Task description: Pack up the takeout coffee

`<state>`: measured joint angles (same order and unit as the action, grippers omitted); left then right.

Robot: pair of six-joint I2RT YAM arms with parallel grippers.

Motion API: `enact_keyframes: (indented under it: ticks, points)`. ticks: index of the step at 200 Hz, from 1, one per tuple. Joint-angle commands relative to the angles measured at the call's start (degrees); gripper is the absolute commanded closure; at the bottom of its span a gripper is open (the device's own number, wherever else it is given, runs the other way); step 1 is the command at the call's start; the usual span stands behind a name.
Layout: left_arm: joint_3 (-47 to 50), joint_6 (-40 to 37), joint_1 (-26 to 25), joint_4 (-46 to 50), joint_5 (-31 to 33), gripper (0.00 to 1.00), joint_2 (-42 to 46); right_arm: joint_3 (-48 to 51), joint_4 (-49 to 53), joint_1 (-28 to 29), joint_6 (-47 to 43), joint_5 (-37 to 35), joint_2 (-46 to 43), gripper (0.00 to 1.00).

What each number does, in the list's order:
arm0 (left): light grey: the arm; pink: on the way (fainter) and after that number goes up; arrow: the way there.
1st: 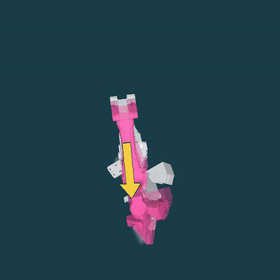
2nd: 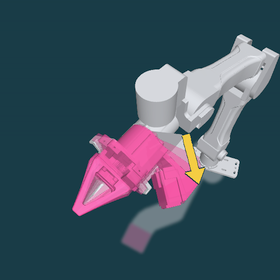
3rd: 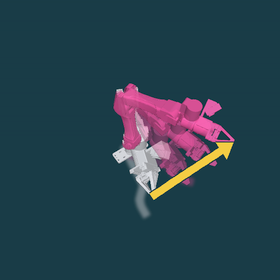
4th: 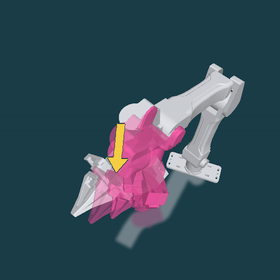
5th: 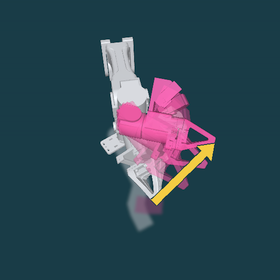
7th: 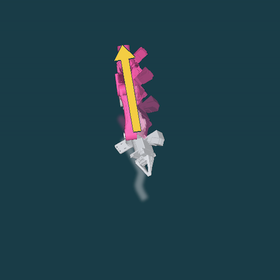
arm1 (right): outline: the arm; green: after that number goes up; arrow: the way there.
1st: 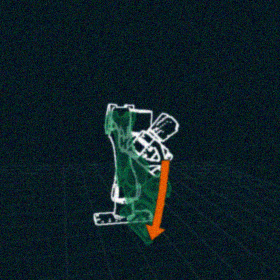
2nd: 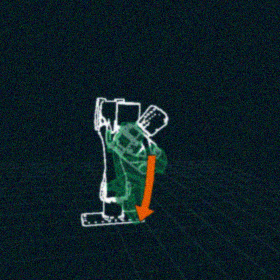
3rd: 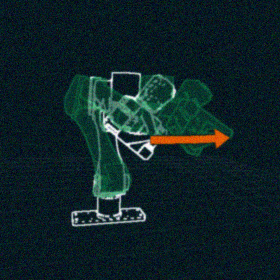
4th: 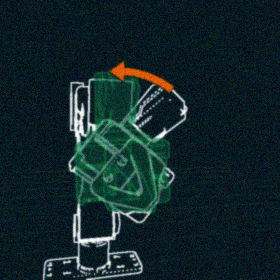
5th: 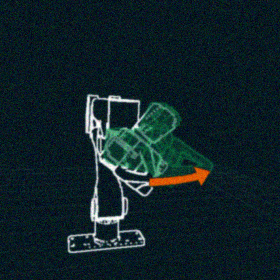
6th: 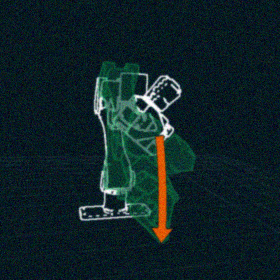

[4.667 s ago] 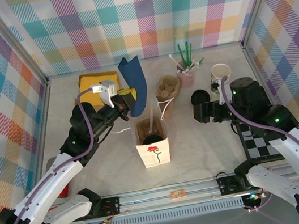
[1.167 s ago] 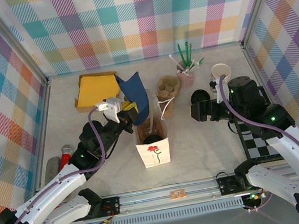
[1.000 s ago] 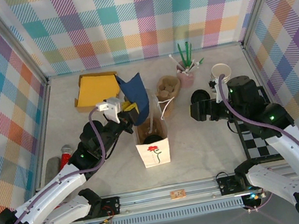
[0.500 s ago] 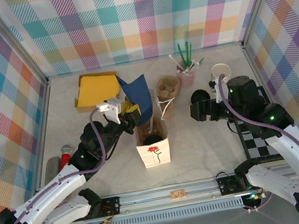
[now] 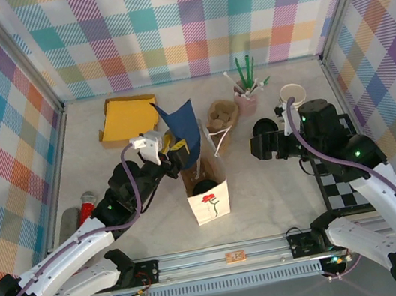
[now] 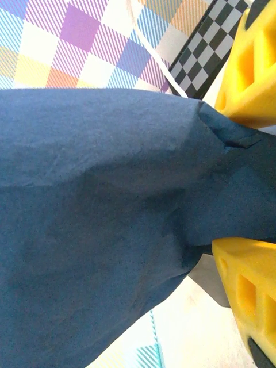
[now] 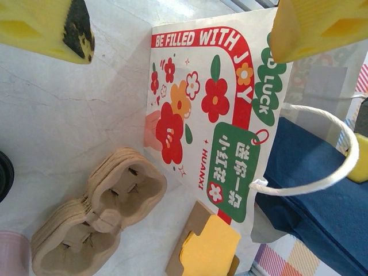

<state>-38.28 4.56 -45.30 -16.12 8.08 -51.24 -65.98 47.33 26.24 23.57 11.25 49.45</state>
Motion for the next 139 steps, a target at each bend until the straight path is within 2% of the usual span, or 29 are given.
enact_keyframes:
  ticks: [1,30,109,139]
  points:
    - [-1.2,-1.2,-0.9,0.6,1.1,0.43,1.0,-1.0,-1.6,-0.2,0.6,1.3,0.0,0.2]
    - [-1.7,-1.3,-1.0,0.7,1.5,0.38,1.1,-1.1,-1.6,-0.2,0.6,1.4,-0.1,0.2]
    - [-2.6,-0.8,-1.0,2.1,1.8,0.36,1.7,-1.3,-1.9,-0.1,0.1,3.3,0.4,0.22]
    - [-2.5,-0.6,-1.0,2.1,1.8,0.31,1.6,-2.4,-1.5,0.3,-1.2,4.7,1.2,0.24]
